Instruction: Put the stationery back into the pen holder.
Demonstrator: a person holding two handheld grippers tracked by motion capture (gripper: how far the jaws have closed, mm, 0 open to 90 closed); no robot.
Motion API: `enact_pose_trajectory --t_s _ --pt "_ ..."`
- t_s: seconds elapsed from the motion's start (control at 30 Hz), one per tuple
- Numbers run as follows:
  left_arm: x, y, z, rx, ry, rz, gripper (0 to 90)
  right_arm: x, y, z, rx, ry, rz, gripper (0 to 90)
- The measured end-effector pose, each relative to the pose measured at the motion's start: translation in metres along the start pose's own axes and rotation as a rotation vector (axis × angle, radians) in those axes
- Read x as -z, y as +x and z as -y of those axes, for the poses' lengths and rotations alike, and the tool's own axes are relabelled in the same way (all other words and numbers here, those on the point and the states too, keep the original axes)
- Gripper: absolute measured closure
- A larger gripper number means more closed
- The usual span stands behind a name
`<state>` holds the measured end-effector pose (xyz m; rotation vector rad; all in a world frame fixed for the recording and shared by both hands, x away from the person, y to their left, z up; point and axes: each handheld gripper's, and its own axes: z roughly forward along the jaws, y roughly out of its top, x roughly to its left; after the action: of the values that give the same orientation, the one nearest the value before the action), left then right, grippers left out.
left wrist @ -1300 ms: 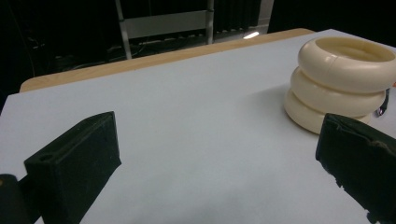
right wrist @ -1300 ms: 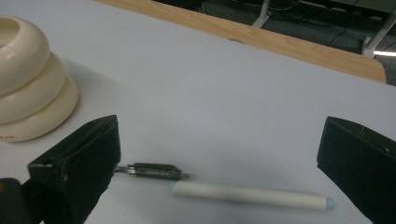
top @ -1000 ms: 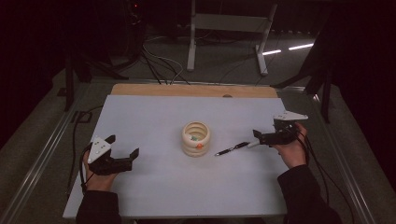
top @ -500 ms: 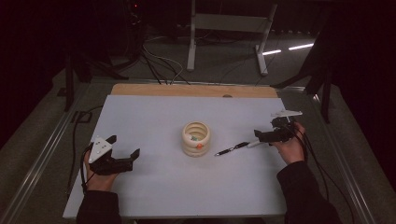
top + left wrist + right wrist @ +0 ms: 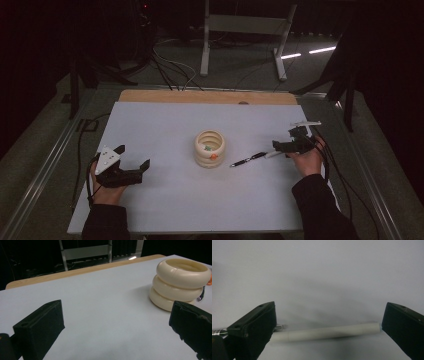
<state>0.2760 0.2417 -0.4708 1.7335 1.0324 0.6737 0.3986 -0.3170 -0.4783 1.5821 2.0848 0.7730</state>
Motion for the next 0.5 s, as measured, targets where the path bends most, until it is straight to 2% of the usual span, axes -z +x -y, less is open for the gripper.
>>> enact_pose_trajectory --t_s 0.13,0.3,0.5 --pt "0.000 -0.001 0.000 -0.001 0.001 0.001 0.2 -0.003 -0.001 0.003 -0.018 0.025 0.022 0.0" --pt "0.000 -0.001 0.000 -0.004 0.002 0.003 0.2 -0.006 -0.002 0.006 -0.102 0.043 0.060 0.0" --pt "0.000 -0.001 0.000 -0.003 -0.002 0.003 0.1 -0.011 0.001 0.008 -0.142 0.054 0.078 0.0"
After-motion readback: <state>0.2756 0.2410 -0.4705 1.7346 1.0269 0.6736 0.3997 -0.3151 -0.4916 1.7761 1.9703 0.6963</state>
